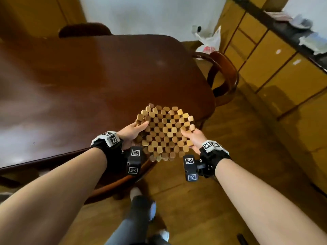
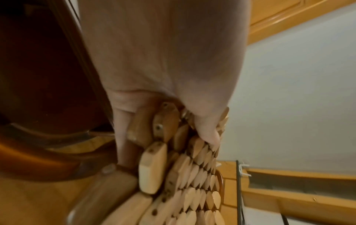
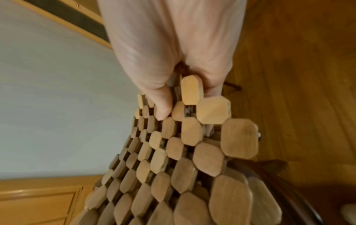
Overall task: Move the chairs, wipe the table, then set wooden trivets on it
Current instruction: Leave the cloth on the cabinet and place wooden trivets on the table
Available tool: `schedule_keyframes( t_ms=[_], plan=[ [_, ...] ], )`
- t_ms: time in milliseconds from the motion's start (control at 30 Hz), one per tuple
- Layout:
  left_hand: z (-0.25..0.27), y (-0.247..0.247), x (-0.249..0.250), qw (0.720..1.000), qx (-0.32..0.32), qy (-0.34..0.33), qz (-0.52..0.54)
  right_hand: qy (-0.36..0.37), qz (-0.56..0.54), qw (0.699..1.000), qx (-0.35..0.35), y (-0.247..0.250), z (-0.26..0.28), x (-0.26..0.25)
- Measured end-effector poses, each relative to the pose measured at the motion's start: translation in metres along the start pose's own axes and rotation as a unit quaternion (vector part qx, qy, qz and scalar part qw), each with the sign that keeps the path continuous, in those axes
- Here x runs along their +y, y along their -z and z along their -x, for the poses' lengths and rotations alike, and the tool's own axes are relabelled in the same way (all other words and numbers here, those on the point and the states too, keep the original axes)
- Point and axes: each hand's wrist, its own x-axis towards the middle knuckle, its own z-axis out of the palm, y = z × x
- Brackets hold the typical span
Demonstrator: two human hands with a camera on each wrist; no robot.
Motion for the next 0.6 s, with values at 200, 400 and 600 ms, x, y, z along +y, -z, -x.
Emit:
schedule_keyframes(
  t_ms=[200, 400, 600],
  plan=[
    [-0.059, 0.054, 0.032, 0.997, 0.072, -0.026, -0.002, 0.023, 0.108, 0.992, -0.058, -0.037, -0.076, -0.059],
    [-0.099, 0.109, 0.064, 0.992, 0.114, -0.023, 0.04, 0.027, 0.159, 0.983, -0.084, -0.076, -0.14, -0.112],
    [-0.128, 0.159, 0.079, 0.978, 0.188, -0.014, 0.087, 0.024, 0.161, 0.977, -0.141, -0.135, -0.205, -0.161]
  ],
)
